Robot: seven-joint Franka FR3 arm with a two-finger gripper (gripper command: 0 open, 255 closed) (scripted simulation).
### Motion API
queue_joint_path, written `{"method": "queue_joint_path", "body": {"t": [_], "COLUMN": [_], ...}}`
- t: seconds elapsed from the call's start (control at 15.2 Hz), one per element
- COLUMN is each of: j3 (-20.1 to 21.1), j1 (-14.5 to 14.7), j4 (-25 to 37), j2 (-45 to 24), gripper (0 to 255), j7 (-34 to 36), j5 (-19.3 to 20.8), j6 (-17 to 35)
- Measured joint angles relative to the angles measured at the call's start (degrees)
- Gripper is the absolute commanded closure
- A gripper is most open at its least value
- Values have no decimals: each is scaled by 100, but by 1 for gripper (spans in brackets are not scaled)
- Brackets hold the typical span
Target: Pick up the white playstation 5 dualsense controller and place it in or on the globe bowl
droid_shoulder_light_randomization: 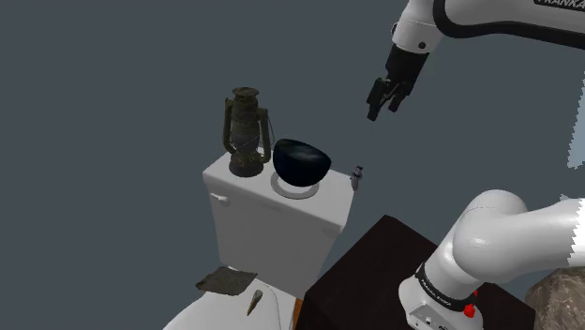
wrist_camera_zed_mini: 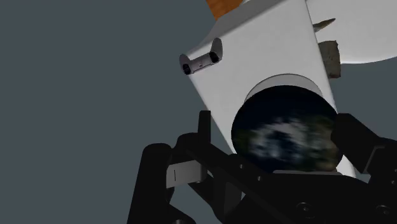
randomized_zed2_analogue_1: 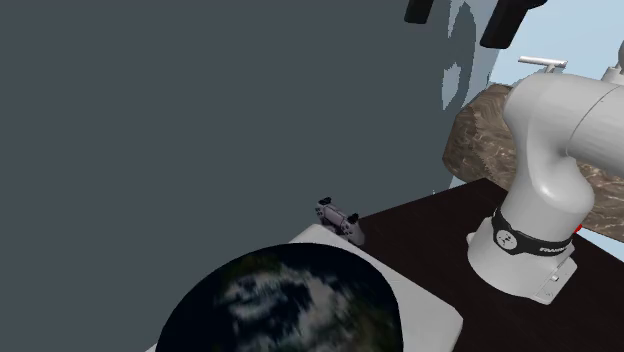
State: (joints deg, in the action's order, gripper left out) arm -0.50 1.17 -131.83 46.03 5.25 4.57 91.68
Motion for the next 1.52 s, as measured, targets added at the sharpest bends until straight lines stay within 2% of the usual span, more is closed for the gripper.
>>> {"method": "queue_joint_path", "body": {"t": [0.26, 0.79, 1.32, 1.52], "j3": [17, 83, 93, 145], "j1": [-126, -618, -1185, -1237], "j4": [-296, -1154, -1711, -1814], "j2": [-76, -830, -1927, -2008], "gripper": [0, 0, 0, 0], "j7": [227, 1174, 2212, 2444], "j5": [61, 315, 697, 777], "j6": [304, 1650, 3022, 3329]}}
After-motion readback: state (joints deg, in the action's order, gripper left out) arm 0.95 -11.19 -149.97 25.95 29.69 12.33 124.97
